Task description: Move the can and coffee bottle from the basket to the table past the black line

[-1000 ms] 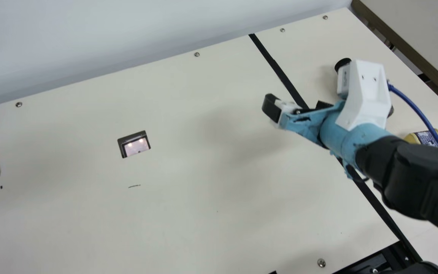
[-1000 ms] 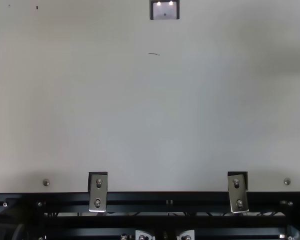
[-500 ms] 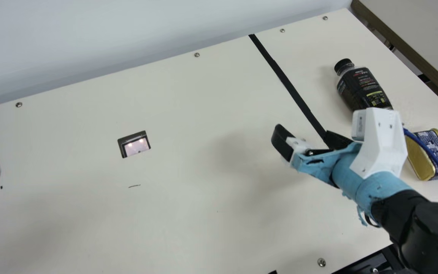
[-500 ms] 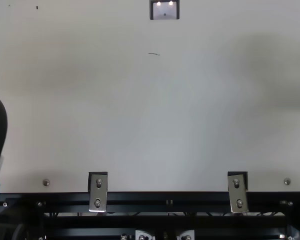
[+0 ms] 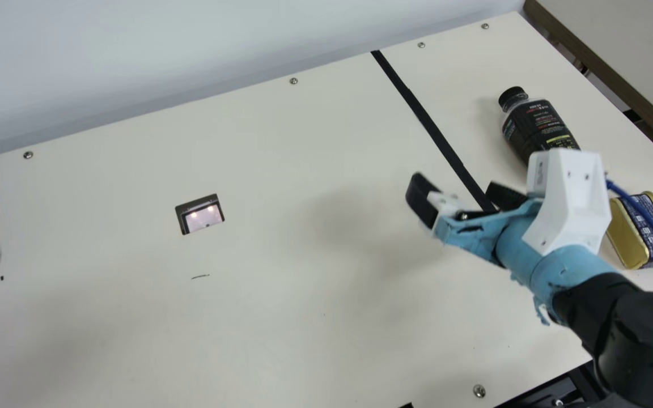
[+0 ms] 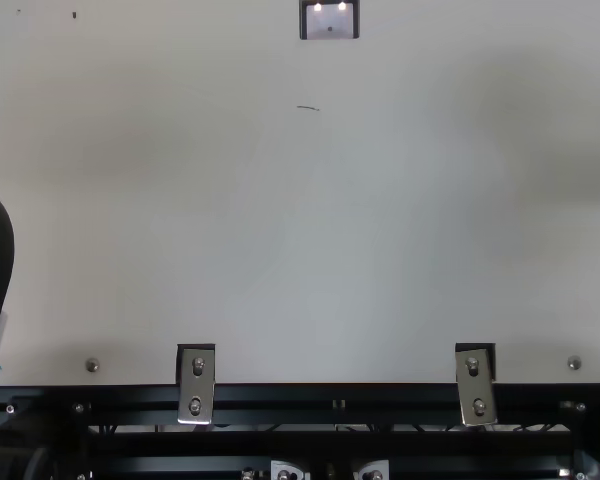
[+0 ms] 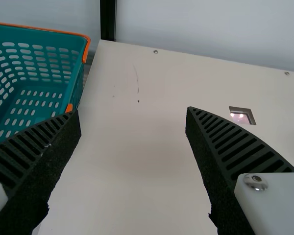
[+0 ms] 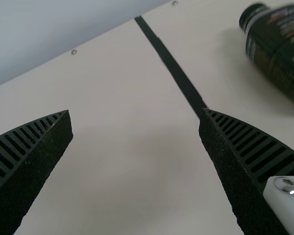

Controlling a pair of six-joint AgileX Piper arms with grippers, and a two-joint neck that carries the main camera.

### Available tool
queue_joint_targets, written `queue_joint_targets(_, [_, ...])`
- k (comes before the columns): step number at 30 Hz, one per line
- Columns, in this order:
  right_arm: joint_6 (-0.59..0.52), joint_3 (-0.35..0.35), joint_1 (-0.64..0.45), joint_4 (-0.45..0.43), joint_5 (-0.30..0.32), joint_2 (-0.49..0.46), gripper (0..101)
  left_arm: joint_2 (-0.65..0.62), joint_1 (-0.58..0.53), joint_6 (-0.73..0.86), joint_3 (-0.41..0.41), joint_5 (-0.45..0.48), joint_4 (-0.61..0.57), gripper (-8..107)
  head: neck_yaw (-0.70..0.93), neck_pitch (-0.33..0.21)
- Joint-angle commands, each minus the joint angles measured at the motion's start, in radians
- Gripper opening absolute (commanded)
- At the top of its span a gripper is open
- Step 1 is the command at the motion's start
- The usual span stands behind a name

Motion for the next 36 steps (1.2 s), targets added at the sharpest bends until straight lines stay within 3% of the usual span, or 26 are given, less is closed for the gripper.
queue_joint_targets(1, [0.055,-0.067,0.013,-0.105,-0.029,0.038,101,0.000,0.000,0.000,0.000,0.000,0.000,90,0.010,-0.016])
queue_joint_targets(10, [0.209,-0.279,0.065,-0.377,-0.131,0.201,101,0.000,0.000,0.000,0.000,0.000,0.000,90,0.010,-0.016])
queue_joint_targets(20, [0.274,-0.405,0.018,-0.554,-0.102,0.248,101,0.000,0.000,0.000,0.000,0.000,0.000,90,0.010,-0.016])
queue_joint_targets(27, [0.269,-0.480,-0.078,-0.570,0.026,0.258,101,0.000,0.000,0.000,0.000,0.000,0.000,90,0.010,-0.016])
queue_joint_targets(33, [0.229,-0.472,-0.195,-0.543,0.217,0.211,101,0.000,0.000,0.000,0.000,0.000,0.000,90,0.010,-0.016])
queue_joint_targets(36, [0.258,-0.447,-0.265,-0.584,0.331,0.159,101,0.000,0.000,0.000,0.000,0.000,0.000,90,0.010,-0.016])
